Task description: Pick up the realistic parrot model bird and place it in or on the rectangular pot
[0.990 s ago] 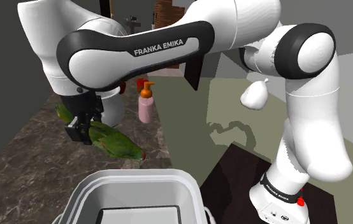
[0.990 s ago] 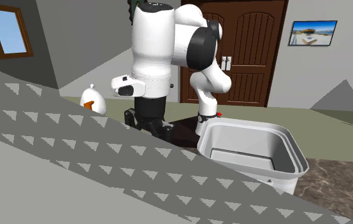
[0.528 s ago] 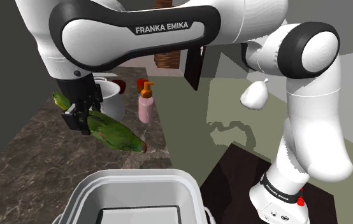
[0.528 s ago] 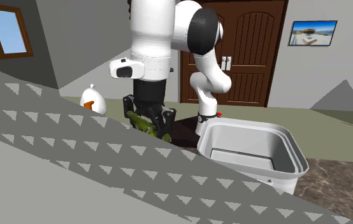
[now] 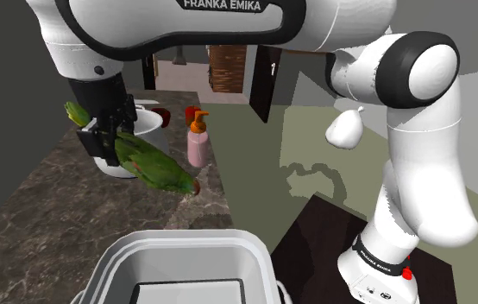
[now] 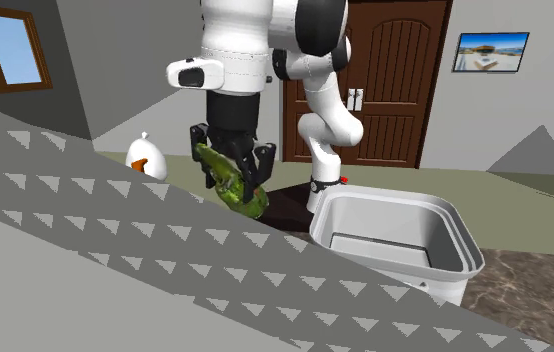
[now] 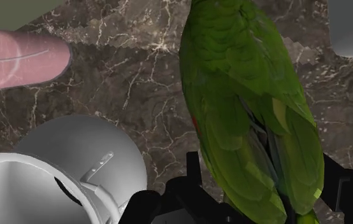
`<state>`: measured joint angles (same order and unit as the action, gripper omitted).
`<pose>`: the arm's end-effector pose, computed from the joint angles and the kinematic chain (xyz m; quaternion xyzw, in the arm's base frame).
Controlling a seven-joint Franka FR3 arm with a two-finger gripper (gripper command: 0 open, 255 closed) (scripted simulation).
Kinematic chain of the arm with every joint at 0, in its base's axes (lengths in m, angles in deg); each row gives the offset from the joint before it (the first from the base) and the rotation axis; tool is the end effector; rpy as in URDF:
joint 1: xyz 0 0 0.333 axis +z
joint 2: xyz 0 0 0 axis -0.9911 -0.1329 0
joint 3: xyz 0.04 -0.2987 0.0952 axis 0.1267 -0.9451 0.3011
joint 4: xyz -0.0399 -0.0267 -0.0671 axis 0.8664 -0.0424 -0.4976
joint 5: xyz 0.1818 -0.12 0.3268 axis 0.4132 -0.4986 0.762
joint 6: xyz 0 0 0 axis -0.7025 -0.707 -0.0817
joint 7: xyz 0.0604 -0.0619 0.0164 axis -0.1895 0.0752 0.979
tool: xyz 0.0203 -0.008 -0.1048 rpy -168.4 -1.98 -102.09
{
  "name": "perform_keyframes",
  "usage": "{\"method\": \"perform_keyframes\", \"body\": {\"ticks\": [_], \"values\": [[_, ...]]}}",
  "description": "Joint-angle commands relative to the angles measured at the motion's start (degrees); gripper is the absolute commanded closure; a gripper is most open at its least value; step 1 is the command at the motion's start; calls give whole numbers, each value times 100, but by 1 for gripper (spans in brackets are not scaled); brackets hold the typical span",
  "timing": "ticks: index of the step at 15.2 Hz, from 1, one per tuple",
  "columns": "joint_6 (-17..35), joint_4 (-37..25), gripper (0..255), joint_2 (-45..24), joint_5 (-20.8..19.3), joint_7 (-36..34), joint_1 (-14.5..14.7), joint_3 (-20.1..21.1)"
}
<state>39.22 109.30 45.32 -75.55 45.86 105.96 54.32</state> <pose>0.5356 0.4243 0.5269 0.9530 0.2936 0.0069 0.0738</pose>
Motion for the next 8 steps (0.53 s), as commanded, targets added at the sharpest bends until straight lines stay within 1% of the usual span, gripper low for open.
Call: {"method": "perform_keyframes", "body": {"ticks": [1, 4, 8], "values": [[-169, -240, 255, -67, -21, 23, 46, -4], [53, 459, 255, 370, 103, -298, 108, 120], [255, 1161, 255, 824, 251, -718, 250, 286]]}}
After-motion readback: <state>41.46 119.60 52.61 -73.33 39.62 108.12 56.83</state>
